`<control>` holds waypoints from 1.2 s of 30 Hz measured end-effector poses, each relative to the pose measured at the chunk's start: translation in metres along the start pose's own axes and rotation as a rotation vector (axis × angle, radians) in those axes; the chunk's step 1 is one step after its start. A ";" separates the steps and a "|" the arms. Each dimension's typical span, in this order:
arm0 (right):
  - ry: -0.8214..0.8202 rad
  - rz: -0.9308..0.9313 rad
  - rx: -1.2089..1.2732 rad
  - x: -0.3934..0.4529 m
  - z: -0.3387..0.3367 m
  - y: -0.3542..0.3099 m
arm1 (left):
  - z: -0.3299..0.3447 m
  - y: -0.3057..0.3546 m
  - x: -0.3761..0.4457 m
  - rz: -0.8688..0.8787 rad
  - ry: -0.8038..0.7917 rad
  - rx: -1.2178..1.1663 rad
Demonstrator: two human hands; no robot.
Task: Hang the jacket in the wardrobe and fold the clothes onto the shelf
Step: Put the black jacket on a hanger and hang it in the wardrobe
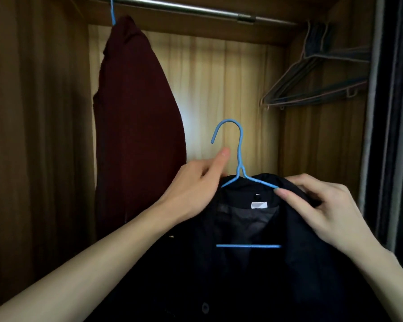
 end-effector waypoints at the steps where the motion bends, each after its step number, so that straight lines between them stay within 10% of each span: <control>1: 0.007 0.000 -0.006 0.004 -0.004 0.004 | -0.002 -0.006 0.005 -0.047 0.011 -0.014; 21: 0.059 -0.033 -0.250 0.113 -0.042 0.036 | -0.108 -0.066 -0.003 -0.553 -0.125 0.965; 36: 0.235 -0.021 -0.463 0.243 -0.070 -0.033 | -0.107 -0.012 0.055 -0.088 0.340 1.083</control>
Point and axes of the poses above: each hand's wrist, its own x-axis towards the middle knuckle, its own z-axis out of the palm, y = z × x, the point moved 6 cm from there along x, towards the middle knuckle, and after that the axes turned 9 degrees about z, right-handed, at the moved point
